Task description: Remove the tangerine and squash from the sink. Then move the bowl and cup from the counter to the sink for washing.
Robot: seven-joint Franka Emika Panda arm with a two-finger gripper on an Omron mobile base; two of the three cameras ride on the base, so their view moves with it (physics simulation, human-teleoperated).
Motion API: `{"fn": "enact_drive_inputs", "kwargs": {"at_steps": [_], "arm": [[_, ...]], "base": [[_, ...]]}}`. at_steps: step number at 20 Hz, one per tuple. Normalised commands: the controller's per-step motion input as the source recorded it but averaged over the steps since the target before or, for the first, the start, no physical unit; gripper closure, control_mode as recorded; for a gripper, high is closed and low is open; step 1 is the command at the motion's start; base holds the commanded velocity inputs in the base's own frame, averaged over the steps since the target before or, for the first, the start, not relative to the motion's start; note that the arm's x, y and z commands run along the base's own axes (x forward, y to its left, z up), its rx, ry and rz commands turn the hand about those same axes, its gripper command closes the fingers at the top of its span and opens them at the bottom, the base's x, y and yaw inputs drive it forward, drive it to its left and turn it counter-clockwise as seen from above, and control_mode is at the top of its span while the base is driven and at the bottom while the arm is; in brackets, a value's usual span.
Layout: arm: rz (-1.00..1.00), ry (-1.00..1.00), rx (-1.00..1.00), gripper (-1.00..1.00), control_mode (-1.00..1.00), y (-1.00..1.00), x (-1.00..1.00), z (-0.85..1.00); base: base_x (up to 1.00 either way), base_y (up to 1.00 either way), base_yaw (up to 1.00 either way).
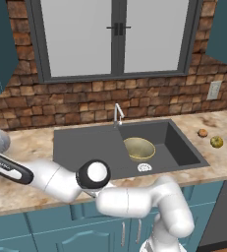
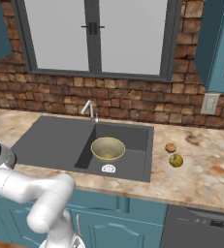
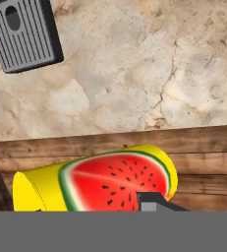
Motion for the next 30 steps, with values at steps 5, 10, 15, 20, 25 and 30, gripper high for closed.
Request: {"fn": "enact_drive_inputs", "kwargs": {"at_steps": [5,10,15,20,25,30], "arm": [[0.1,0.0,-0.01,1.0,-1.0,-0.3,-0.17,0.42],[0.11,0.0,0.0,1.0,-1.0,-0.35,-0.17,0.38],[0.13,0.0,0.0,1.0,-1.0,-0.37,-0.18,0.36],[0.12,0.08,0.0,1.0,-1.0,-0.4,-0.18,0.28],[0.12,0.1,0.0,1.0,-1.0,-0.42,-0.2,0.25],[0.13,0.09,0.0,1.0,-1.0,-0.44,-0.21,0.24]], "base": [[0.0,0.0,0.0],[0.0,0.0,0.0],[0.0,0.0,0.0],[0.0,0.0,0.0],[0.0,0.0,0.0],[0.0,0.0,0.0]]}}
